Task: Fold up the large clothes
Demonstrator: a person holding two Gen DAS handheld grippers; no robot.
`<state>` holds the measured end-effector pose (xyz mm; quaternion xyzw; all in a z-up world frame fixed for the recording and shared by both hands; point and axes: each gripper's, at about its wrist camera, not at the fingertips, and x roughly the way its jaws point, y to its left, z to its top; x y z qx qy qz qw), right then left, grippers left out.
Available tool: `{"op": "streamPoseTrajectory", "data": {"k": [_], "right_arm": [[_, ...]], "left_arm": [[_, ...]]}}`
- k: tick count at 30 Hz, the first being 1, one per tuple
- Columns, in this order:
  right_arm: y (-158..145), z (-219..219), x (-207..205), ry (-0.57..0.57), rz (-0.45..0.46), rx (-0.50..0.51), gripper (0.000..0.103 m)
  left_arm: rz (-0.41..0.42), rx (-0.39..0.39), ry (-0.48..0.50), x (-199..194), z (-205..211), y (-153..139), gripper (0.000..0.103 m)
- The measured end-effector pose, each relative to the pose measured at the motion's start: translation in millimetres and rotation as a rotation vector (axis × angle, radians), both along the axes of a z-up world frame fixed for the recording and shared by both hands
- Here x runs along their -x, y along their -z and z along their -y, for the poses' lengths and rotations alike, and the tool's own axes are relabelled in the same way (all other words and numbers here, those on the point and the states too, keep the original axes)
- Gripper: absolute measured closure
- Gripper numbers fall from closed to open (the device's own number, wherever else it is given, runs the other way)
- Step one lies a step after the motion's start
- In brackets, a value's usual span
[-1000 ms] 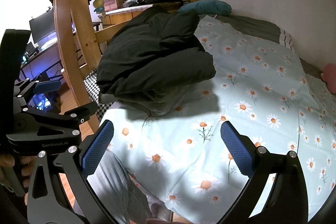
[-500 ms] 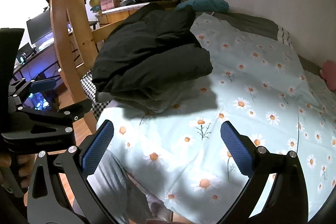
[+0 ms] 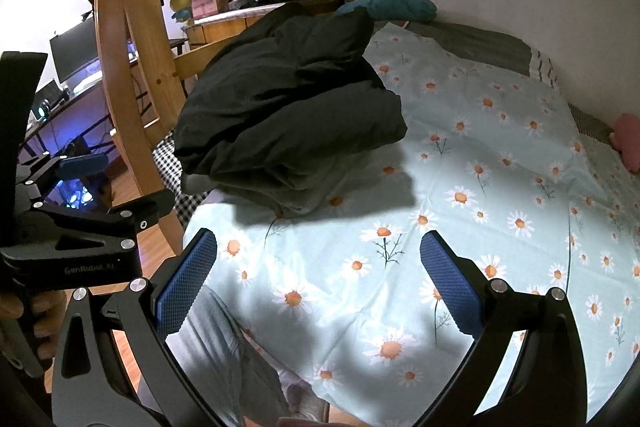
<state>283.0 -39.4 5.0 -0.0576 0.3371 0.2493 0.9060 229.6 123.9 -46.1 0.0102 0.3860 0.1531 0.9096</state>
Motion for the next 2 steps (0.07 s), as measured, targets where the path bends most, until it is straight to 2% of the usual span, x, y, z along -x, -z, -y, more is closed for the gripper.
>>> {"op": "streamPoseTrajectory", "data": {"k": [2], "right_arm": [[0.0, 0.8, 0.5, -0.001, 0.002, 0.0, 0.003]], "left_arm": [[0.003, 0.001, -0.003, 0.9, 0.3, -0.6, 0.006]]}}
